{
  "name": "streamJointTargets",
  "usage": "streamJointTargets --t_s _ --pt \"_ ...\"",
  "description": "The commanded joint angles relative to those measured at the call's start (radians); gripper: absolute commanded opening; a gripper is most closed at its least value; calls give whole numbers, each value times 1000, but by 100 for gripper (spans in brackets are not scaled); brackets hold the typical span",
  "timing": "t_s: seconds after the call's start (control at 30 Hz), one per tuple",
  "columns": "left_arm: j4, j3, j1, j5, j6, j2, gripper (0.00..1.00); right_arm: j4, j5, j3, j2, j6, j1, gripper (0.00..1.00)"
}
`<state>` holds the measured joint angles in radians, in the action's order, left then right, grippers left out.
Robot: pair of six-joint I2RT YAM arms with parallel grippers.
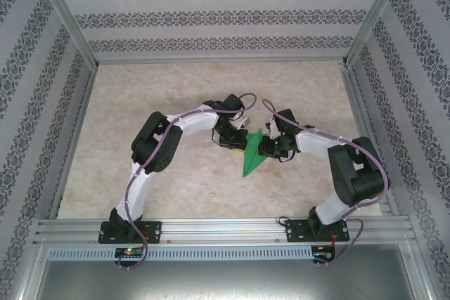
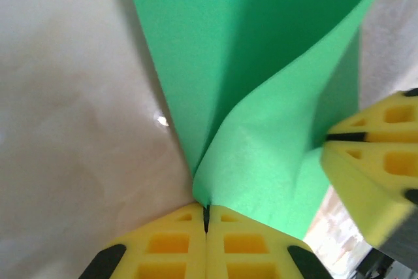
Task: Fold a paper plane with a square sheet of paper (pick it up from the middle)
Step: Fourth fold the wing at the center of the table.
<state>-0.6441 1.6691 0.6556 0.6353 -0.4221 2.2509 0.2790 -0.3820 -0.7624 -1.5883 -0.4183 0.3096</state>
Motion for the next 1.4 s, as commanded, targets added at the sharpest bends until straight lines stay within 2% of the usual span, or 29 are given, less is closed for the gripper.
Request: streamJointTargets --t_s 0.0,0.27,0.53,1.07,1.37 --pt "-38 23 16 -16 29 25 7 9 -18 14 44 10 -4 14" --pt "-43 35 16 -11 34 38 7 -44 -75 11 95 -17 8 14" --pt "-41 40 16 -3 34 39 7 -87 -83 -46 13 -36 34 14" --pt "-29 40 16 12 35 44 7 -43 77 -150 -159 -36 35 14" --pt "-25 43 16 23 31 46 9 -28 117 -125 -162 -25 27 14"
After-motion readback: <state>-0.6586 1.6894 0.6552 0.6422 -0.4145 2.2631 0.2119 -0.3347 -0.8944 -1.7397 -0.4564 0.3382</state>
